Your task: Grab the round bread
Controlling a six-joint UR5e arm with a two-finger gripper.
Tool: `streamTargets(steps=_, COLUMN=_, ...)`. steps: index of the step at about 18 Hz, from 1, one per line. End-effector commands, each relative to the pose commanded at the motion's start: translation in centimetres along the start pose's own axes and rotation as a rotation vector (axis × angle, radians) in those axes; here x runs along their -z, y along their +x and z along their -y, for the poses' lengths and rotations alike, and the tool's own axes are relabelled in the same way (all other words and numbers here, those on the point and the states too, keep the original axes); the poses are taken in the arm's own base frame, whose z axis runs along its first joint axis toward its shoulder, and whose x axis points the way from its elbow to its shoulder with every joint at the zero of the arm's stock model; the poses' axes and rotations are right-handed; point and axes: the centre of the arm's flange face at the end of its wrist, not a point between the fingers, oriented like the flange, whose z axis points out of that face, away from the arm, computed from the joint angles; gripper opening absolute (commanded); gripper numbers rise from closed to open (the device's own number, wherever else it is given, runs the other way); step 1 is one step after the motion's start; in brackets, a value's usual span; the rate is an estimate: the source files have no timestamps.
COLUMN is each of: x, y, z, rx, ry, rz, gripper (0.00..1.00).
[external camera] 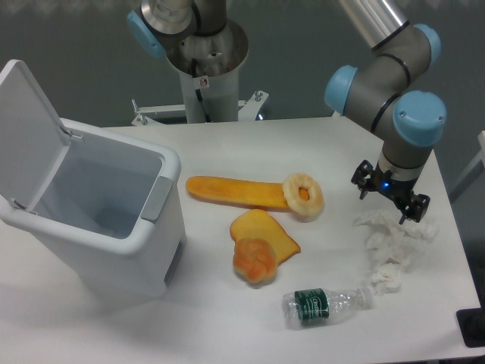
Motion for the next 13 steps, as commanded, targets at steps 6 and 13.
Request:
streamTargets(steps=6, x=-1.0, y=0.5, z=0.9, rx=0.036, ry=-0.001, rz=-0.021, gripper=1.00)
streamTargets(steps=13, x=-2.2, y=3.1, z=3.0, rx=0.188, ry=0.023, rz=-0.052, gripper=1.00)
